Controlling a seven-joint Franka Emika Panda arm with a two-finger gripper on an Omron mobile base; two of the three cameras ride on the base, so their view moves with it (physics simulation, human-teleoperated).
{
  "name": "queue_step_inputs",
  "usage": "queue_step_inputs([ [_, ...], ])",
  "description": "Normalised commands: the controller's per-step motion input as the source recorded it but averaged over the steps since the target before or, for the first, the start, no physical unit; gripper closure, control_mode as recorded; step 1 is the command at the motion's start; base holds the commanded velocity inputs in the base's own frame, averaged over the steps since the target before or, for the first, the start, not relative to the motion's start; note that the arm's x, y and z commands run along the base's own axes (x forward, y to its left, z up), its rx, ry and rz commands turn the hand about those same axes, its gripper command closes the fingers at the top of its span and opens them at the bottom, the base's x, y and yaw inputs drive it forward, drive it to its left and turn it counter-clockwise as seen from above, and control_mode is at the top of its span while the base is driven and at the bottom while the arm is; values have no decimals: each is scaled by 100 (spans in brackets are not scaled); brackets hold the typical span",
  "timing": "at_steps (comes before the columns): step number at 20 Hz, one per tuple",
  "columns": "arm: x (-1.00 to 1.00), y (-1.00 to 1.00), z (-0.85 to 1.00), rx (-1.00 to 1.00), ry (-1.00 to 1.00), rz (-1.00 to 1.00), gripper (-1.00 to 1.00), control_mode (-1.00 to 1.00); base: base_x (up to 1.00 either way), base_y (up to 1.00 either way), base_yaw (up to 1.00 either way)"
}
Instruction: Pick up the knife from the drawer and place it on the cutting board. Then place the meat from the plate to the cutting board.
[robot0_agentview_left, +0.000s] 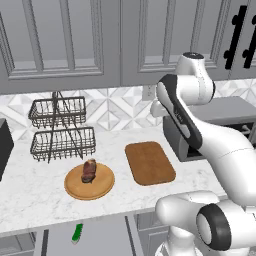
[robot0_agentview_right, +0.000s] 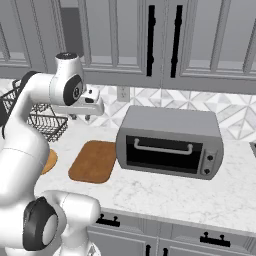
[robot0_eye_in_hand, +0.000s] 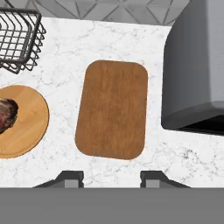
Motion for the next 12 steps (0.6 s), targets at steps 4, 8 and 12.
queue_step_inputs([
  [4,-23,0,-3,0,0,0,-100,-100,0,0,0],
  [8,-63,0,-16,0,0,0,-100,-100,0,0,0],
  [12,-75,0,-31,-1,0,0,-100,-100,0,0,0],
])
